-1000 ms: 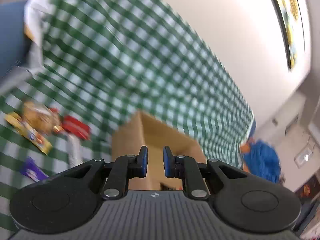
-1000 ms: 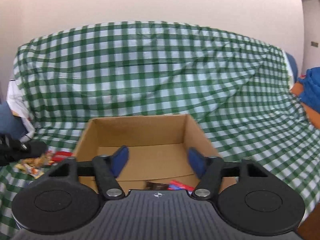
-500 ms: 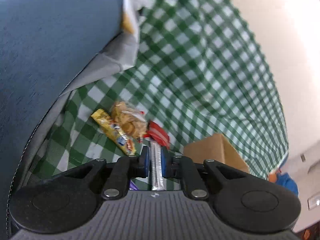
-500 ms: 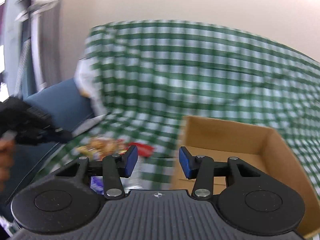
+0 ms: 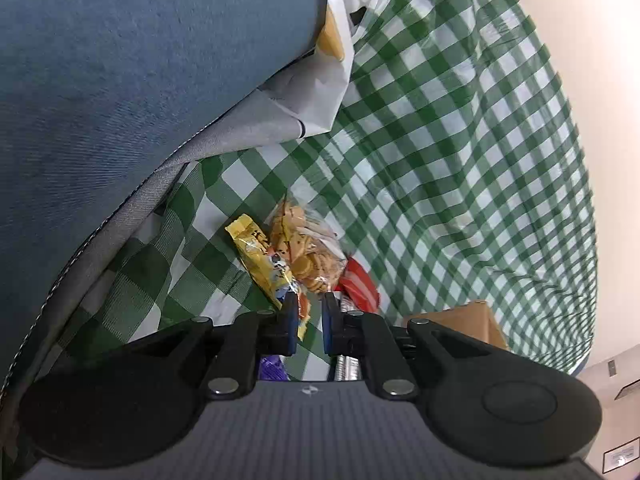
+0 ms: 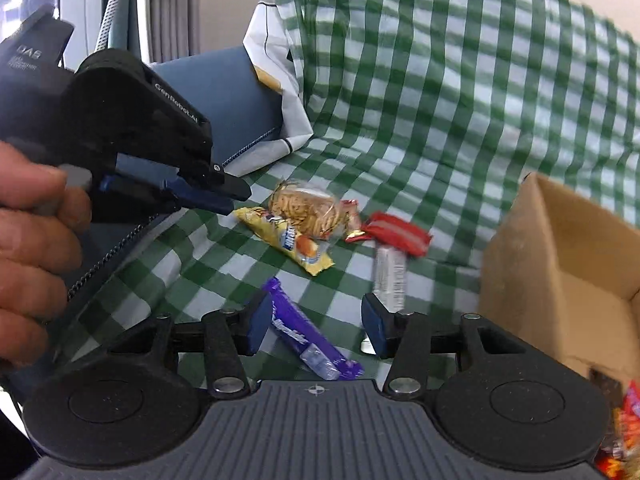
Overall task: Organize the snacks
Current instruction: 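Withdraw both open tools from the box back toward the snack pile, then grasp the yellow wafer snack with the left tool while the right tool grasps the purple Alpenliebe candy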
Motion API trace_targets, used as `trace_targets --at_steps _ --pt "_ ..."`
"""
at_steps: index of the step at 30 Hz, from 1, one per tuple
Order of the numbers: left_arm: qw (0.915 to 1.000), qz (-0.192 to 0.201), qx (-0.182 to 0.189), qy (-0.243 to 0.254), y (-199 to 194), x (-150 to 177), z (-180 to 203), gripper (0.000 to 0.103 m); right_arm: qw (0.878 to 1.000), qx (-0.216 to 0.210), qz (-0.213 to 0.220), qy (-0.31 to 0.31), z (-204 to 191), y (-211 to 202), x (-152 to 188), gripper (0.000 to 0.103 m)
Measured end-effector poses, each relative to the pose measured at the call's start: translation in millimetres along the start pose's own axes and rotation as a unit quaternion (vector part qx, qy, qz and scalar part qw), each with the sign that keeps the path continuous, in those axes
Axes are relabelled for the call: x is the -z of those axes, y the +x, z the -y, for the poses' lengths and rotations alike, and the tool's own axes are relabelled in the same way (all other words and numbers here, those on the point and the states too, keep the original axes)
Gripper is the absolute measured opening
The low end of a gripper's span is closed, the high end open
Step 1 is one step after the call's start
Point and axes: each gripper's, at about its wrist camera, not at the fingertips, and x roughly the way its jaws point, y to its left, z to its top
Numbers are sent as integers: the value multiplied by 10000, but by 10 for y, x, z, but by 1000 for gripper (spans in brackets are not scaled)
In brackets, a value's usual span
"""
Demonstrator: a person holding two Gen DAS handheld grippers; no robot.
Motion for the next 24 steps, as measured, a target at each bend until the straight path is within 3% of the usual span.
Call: trace_targets --at_steps 5,17,21,24 --pt "9999 -36 -137 4 201 2 13 17 9997 -25 -229 95 13 227 3 62" --pt "9984 -2 -556 109 701 -20 54 41 9967 -233 -756 198 111 591 62 62" --pt "9967 -55 -806 92 839 -82 30 43 9949 -221 -898 396 215 665 81 62" --pt "9967 -29 -797 139 867 -119 38 42 9938 -303 -967 466 252 689 101 61"
